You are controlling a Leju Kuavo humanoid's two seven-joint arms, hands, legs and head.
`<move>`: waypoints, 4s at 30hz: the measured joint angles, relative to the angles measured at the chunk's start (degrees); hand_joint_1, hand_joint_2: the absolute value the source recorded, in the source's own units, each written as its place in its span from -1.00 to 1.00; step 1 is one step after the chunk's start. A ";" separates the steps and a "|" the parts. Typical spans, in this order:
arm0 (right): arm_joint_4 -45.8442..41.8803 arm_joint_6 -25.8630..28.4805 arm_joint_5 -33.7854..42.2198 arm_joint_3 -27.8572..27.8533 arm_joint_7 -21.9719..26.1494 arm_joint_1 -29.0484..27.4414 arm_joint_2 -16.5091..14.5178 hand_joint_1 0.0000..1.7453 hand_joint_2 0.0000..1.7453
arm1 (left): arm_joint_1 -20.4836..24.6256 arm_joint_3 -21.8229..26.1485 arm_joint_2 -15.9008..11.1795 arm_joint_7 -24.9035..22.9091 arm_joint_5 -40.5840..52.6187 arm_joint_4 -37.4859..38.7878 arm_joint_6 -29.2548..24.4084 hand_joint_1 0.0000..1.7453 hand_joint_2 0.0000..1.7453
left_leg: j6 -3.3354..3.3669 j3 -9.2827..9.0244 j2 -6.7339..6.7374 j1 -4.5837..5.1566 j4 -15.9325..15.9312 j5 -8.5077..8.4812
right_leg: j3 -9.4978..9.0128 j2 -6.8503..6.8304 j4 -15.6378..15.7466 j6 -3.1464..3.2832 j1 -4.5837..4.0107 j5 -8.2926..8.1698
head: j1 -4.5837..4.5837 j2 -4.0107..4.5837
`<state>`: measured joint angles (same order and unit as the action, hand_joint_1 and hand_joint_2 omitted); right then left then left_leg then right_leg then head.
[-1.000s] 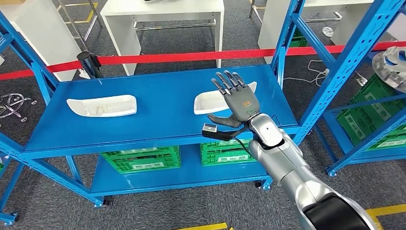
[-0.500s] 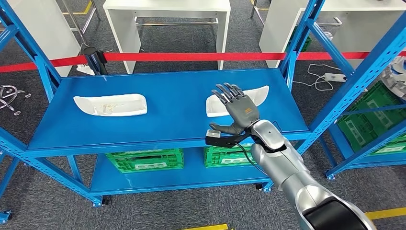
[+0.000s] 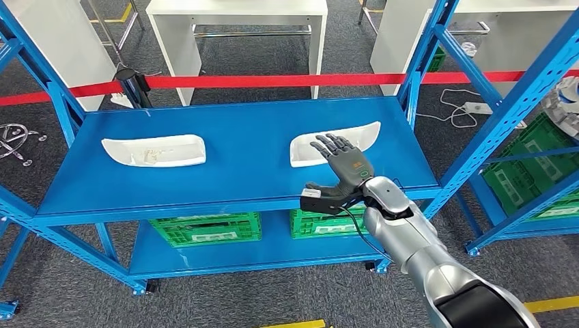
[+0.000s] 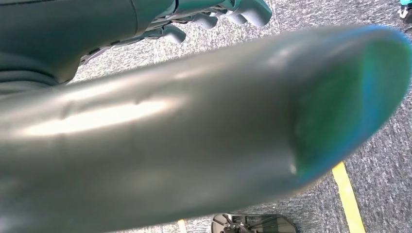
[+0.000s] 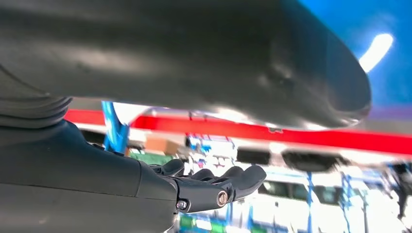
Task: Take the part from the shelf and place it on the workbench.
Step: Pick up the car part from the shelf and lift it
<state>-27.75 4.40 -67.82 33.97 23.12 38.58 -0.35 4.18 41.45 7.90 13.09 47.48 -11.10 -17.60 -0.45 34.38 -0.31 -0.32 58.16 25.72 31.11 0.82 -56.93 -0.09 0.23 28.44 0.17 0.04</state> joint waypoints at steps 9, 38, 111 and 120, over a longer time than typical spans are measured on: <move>4.22 -3.28 -0.95 0.00 -4.04 1.15 2.81 -1.00 -1.00 | -0.01 0.04 0.12 0.00 0.57 0.02 0.38 -1.00 -1.00 | -0.01 -0.02 0.00 0.00 -0.03 0.01 | -0.01 0.00 -0.03 0.00 0.00 0.07 | 0.01 0.00; 3.35 9.07 -1.11 0.82 2.55 0.25 1.31 -1.00 -1.00 | -0.27 1.03 0.50 3.87 0.50 0.04 1.98 -1.00 -1.00 | 0.07 -0.80 -0.09 0.21 -1.30 -0.41 | -0.71 -0.15 0.99 0.06 0.16 -0.24 | -0.35 0.00; 4.91 -0.61 1.51 10.20 0.03 0.97 2.45 -1.00 1.00 | -0.24 4.43 2.42 2.06 0.82 0.20 -8.20 -1.00 -1.00 | 0.03 2.31 -0.23 0.20 0.33 -1.72 | -1.25 -0.26 -0.22 0.76 -0.17 1.80 | -0.42 0.00; 5.24 -1.81 2.37 10.23 0.03 0.89 2.39 -1.00 1.00 | -0.23 4.41 2.50 2.06 1.43 0.23 -7.88 -1.00 -1.00 | 0.00 2.15 -0.21 0.16 0.30 -1.74 | -1.38 -0.27 -0.31 0.75 -0.23 1.84 | -0.41 0.00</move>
<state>-22.51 2.58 -65.45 44.19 23.15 39.47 2.04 3.95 45.86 10.40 15.15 48.92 -10.87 -25.49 -0.45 36.53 -0.52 -0.16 58.46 23.98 29.73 0.55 -57.25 0.65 -0.01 30.28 -0.23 0.04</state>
